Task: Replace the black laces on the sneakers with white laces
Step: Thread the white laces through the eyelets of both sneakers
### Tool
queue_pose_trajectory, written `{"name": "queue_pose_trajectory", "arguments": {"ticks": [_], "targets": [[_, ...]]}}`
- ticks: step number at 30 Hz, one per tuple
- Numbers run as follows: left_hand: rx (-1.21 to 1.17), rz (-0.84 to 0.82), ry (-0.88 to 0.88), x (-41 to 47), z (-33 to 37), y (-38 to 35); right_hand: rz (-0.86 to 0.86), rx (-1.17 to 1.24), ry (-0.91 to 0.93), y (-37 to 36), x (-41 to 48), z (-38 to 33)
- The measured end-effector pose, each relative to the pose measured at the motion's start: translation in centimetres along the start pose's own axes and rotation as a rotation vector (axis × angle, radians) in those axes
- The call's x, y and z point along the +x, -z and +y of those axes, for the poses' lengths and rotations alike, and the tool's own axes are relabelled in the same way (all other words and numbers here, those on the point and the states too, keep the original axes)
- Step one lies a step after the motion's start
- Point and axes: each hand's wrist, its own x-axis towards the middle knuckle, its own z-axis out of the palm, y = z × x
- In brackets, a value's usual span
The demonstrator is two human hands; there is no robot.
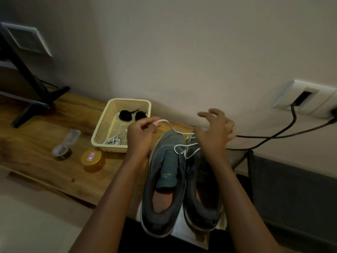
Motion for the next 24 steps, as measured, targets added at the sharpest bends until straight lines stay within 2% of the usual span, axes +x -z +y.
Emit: {"name": "queue_pose_trajectory", "arguments": {"ticks": [3, 6, 11, 18, 21, 24], "targets": [[0.117, -0.212, -0.078, -0.3, -0.4, -0.6, -0.160, 0.043, 0.174, -1.2, -0.9, -1.4], [0.199, -0.282, -0.121, -0.2, -0.9, -0.3, -0.249, 0.017, 0.239, -2.0, -1.5, -1.6], [0.224, -0.352, -0.091, -0.3, -0.9, -0.4, -0.216, -0.033, 0.304, -2.6, -2.1, -1.7], [0.223, -0.330, -0.044, 0.0, -1.3, -0.5, -0.165, -0.025, 0.298, -2.7, -2.1, -1.7], [0.530, -0.211, -0.066, 0.6, -2.2, 0.2, -0.182, -0.040, 0.227, -2.5, -2.0, -1.5], [1.023, -0.309, -0.021, -0.4, -1.7, 0.2, -0.217, -0.121, 0.150, -2.4, -1.9, -1.3]]}}
